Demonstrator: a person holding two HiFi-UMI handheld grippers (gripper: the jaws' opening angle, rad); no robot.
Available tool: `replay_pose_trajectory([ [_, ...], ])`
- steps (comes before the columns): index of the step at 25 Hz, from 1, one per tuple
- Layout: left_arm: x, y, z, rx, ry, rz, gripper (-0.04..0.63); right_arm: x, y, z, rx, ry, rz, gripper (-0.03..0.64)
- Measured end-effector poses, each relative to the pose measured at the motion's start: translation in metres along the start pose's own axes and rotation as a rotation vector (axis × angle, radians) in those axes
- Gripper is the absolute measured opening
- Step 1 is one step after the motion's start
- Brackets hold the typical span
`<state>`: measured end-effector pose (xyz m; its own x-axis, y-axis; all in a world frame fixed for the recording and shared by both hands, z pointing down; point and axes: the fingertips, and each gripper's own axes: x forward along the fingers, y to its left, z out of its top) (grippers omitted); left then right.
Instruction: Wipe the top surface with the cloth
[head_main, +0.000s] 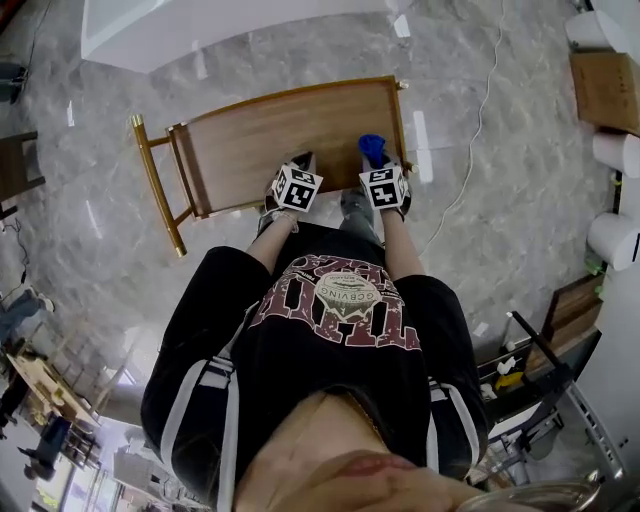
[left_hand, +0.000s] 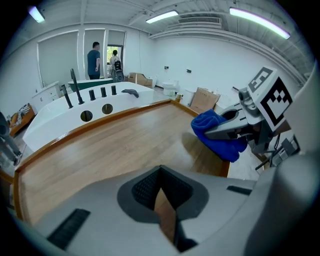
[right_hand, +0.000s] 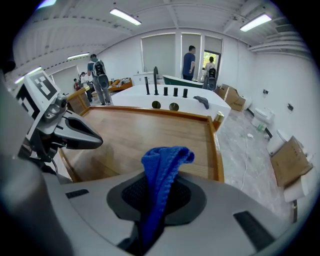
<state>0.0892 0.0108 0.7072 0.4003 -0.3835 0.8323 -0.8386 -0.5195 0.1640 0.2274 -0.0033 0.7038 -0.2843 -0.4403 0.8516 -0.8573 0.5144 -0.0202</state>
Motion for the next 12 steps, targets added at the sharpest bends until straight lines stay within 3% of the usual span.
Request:
replay_pose_trajectory([
  [4, -0.009, 0.009, 0.0, 0.015, -0.016, 0.019, 0.046, 0.01, 0.026, 0.014, 0.011, -0.03, 0.058, 0.055],
  [12, -0.028, 0.022, 0.001, -0.034, -0.063, 0.05, 0.045, 0.015, 0.077, 0.035, -0.066, -0.056, 0.159, 0.055],
])
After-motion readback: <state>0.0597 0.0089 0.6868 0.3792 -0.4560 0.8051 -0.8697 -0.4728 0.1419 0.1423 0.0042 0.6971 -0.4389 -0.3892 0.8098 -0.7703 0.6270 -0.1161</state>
